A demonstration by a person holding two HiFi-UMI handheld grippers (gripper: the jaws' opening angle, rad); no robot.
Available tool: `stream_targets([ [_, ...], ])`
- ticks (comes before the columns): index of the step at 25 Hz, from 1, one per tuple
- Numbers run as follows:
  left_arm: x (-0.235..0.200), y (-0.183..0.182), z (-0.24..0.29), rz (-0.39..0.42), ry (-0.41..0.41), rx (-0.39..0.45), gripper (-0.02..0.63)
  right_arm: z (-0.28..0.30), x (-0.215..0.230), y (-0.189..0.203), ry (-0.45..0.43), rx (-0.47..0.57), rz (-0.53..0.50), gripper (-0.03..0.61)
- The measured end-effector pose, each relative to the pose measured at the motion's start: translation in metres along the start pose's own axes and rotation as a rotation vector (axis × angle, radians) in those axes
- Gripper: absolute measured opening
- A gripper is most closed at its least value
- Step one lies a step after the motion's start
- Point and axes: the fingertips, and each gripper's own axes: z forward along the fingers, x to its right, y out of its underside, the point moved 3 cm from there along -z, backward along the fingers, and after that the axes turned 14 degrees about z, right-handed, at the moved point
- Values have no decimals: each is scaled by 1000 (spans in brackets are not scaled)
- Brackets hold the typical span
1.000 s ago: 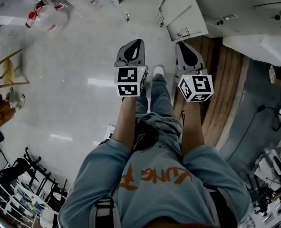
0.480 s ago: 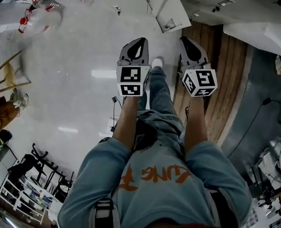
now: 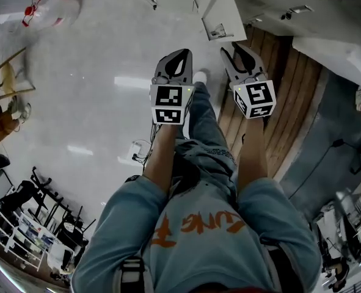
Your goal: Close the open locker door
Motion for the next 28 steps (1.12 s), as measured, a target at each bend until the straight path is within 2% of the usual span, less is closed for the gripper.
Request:
stream_targets([
  [5, 2, 6, 4, -14, -15, -15, 18, 16, 15, 8, -32, -50, -53, 135],
  [7, 2, 9, 6, -18, -20, -24, 18, 22, 17, 10, -64, -57, -68, 155],
  [15, -8, 21, 10, -48, -61, -41, 18, 42, 19, 21, -132, -87, -99, 163],
  [28, -27, 31, -2, -99, -124, -61, 18, 67, -14, 24, -236, -131, -191, 167],
])
